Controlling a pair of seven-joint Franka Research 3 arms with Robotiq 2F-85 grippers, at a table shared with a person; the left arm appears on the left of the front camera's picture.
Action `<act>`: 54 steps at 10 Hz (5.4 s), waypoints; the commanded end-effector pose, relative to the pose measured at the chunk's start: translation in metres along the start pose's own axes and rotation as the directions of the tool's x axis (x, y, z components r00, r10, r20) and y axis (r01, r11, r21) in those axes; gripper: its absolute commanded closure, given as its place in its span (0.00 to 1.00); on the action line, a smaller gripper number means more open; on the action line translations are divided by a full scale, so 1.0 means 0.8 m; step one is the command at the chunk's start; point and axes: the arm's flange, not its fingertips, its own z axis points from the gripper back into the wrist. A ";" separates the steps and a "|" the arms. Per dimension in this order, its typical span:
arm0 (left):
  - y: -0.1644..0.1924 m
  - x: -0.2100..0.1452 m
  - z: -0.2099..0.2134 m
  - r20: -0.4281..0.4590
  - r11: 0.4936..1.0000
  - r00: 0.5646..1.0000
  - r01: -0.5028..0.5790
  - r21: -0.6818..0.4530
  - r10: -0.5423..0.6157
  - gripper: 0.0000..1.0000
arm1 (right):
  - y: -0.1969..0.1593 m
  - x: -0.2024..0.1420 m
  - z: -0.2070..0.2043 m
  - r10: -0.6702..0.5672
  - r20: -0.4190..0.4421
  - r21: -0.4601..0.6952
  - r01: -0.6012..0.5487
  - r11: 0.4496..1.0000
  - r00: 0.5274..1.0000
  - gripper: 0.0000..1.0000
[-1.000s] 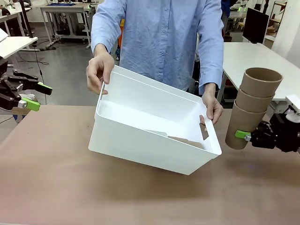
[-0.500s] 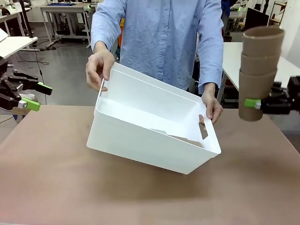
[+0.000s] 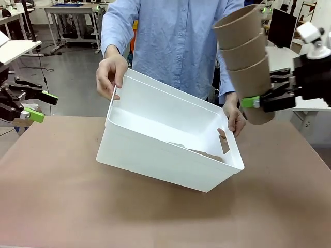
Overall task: Stack the cups and store them in the basket.
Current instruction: Place the stack of Reusable plastic cups into the Pantry Basket.
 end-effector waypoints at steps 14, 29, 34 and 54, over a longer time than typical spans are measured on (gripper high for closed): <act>0.000 0.002 0.003 0.001 1.000 1.000 -0.007 -0.006 0.007 0.00 | 0.042 0.041 -0.106 0.051 -0.308 -0.034 -0.065 0.997 0.950 0.16; 0.000 0.002 0.003 0.001 1.000 1.000 -0.007 -0.006 0.007 0.00 | -0.003 0.010 -0.280 0.153 -0.526 0.075 -0.133 0.988 0.837 0.16; 0.000 0.002 0.003 0.001 1.000 1.000 -0.007 -0.006 0.007 0.00 | 0.001 0.006 -0.282 0.156 -0.531 0.100 -0.122 0.988 0.833 0.00; 0.000 0.002 0.003 0.001 1.000 1.000 -0.007 -0.006 0.007 0.00 | -0.067 -0.080 0.135 -0.034 -0.038 0.114 0.038 0.993 0.999 0.00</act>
